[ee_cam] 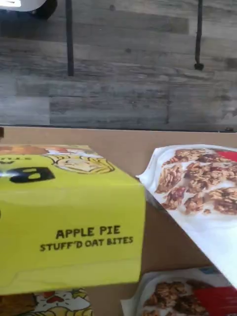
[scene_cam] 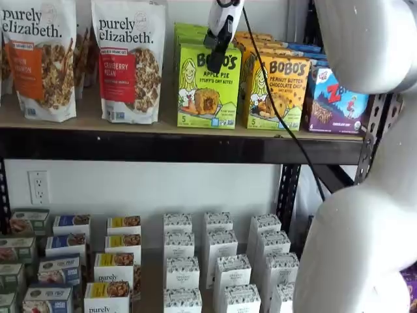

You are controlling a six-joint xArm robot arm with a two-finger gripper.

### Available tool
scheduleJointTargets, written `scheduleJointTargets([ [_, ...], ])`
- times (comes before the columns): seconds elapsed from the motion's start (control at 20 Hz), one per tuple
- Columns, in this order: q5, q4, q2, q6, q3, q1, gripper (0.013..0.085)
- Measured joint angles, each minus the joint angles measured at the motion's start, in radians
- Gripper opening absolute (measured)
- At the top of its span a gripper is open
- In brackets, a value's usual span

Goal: Pick the green box on the top shelf, the fourth from the left

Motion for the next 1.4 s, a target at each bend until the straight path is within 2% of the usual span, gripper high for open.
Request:
scheduleJointTargets([
  [0.35,-0.041,-0.008,-0.020,0.003,0.038,0.008,0.0850],
  [0.8,-0.051,-0.016,-0.027,0.011,0.056,0.019,0.0850],
  [0.85,-0.054,-0.015,-0.029,0.011,0.059,0.019,0.0810],
  [1.0,-0.057,-0.016,-0.032,0.012,0.064,0.021,0.0770],
  [1.1,-0.057,-0.015,-0.034,0.012,0.066,0.021,0.0690],
  [1.35,-0.038,-0.012,-0.029,0.012,0.055,0.020,0.0690],
  [1.4,-0.040,-0.010,-0.031,0.012,0.057,0.020,0.0650],
])
